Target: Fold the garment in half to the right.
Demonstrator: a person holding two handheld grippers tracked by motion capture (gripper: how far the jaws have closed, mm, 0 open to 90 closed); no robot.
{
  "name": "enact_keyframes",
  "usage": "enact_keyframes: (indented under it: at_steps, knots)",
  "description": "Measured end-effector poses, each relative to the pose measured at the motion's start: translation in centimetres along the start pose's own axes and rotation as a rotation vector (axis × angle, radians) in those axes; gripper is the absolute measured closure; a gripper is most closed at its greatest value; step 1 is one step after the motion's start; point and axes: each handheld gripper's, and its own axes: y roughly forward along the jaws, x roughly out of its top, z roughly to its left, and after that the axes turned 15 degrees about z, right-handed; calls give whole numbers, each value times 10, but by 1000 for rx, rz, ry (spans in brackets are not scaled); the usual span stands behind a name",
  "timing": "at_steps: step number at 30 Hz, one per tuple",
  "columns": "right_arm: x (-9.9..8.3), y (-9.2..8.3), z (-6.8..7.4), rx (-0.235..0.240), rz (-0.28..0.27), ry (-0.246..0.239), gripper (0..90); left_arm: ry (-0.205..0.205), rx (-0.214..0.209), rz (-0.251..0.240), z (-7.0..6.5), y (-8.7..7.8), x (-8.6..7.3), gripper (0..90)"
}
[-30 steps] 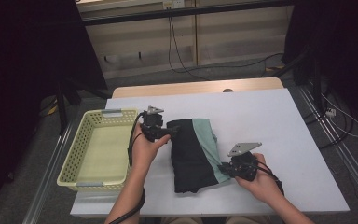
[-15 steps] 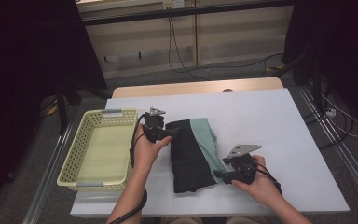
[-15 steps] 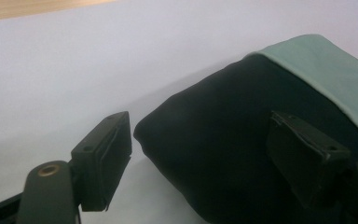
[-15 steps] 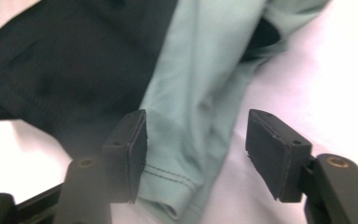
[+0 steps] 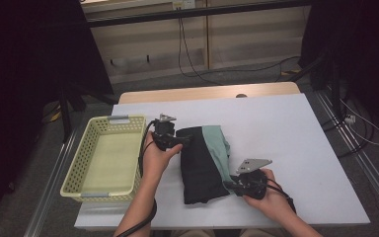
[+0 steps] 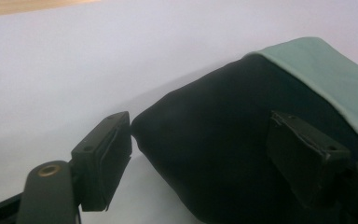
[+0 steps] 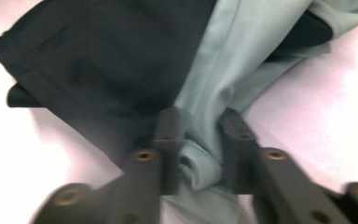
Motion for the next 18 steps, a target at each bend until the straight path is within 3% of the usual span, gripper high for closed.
enact_keyframes:
  at_steps: [5,8,14,18]
  knots:
    - [0,-3,0,-9,19,-15,812,-35,16,-46,9,-14,3,205]
    - [-1,-4,-1,-10,19,-15,814,-57,26,-45,17,-17,5,197]
    - [-1,-4,-2,-9,17,-25,814,-109,23,-30,23,1,7,196]
    - [-2,-4,-2,-3,14,-27,812,-114,13,3,20,19,6,195]
